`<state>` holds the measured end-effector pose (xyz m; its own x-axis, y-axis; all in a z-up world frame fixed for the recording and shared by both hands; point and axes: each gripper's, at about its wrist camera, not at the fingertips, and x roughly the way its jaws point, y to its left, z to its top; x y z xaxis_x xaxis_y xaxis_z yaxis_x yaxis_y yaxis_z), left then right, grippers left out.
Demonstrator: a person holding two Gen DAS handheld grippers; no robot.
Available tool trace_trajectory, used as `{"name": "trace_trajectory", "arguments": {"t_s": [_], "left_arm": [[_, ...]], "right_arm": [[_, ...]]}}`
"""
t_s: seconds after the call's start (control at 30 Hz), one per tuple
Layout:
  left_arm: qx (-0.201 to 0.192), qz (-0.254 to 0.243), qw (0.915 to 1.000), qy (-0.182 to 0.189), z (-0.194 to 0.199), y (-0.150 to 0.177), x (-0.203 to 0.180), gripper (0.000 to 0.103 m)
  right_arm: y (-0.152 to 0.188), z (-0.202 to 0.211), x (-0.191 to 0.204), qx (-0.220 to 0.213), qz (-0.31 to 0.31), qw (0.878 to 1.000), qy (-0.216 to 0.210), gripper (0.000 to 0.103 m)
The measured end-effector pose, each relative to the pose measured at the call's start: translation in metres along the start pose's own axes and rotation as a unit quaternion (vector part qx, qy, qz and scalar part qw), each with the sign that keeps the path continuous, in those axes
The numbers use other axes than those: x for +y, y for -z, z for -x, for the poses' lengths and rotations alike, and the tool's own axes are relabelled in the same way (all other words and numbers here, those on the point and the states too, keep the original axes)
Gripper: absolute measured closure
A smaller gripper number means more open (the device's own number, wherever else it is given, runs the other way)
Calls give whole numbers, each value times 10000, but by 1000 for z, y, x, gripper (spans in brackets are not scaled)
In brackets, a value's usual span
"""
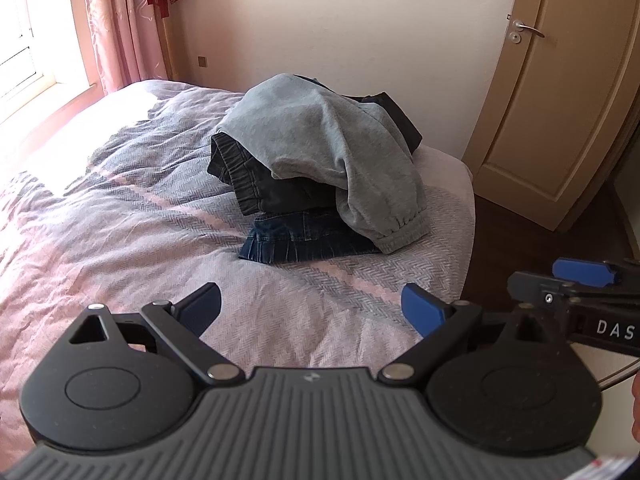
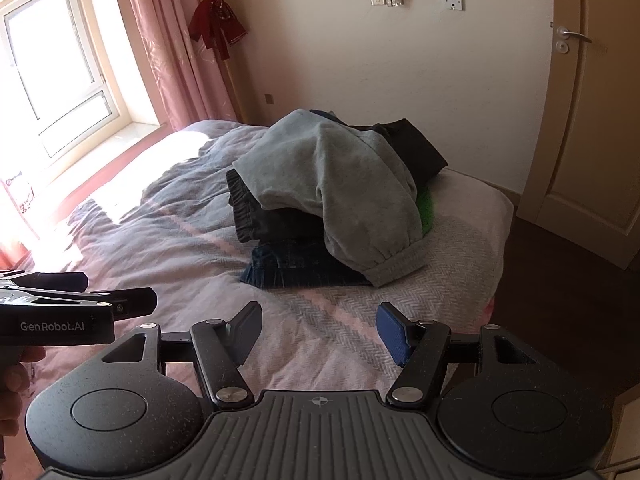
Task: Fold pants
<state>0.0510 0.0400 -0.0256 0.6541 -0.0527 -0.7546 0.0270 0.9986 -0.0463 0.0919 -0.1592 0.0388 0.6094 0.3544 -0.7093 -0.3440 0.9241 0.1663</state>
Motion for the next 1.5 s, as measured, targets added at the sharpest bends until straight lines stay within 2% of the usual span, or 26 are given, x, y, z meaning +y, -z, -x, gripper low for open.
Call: {"name": "trace_trajectory", "arguments": {"t_s": [0.3, 0.5, 0.7, 0.87, 1.2, 1.47, 1.5], "left_arm": [[153, 123, 9997, -149, -63, -35, 4, 9], [140, 18, 9998, -173, -132, -81, -3, 12], [47, 123, 9998, -138, -204, -132, -4, 12], [186, 164, 9993, -294, -266, -164, 5, 14], [487, 414, 9968, -475, -358, -201, 43, 14], [567, 619, 9951, -525, -402, -213, 76, 13], [560, 612, 9953, -508, -406, -214, 78, 10]], "right_arm": [[-31, -64, -32, 208, 109, 9990, -379, 42], [-72, -125, -65, 159, 258, 9989, -345, 43], [-117, -191, -94, 74, 402, 9983, -413, 43], [-148, -244, -114, 63, 409, 9982, -438, 43], [-198, -347, -141, 162, 411, 9983, -376, 43], [-221, -410, -144, 88, 752, 9971, -70, 42], [-223, -417, -145, 100, 779, 9969, -39, 42]]}}
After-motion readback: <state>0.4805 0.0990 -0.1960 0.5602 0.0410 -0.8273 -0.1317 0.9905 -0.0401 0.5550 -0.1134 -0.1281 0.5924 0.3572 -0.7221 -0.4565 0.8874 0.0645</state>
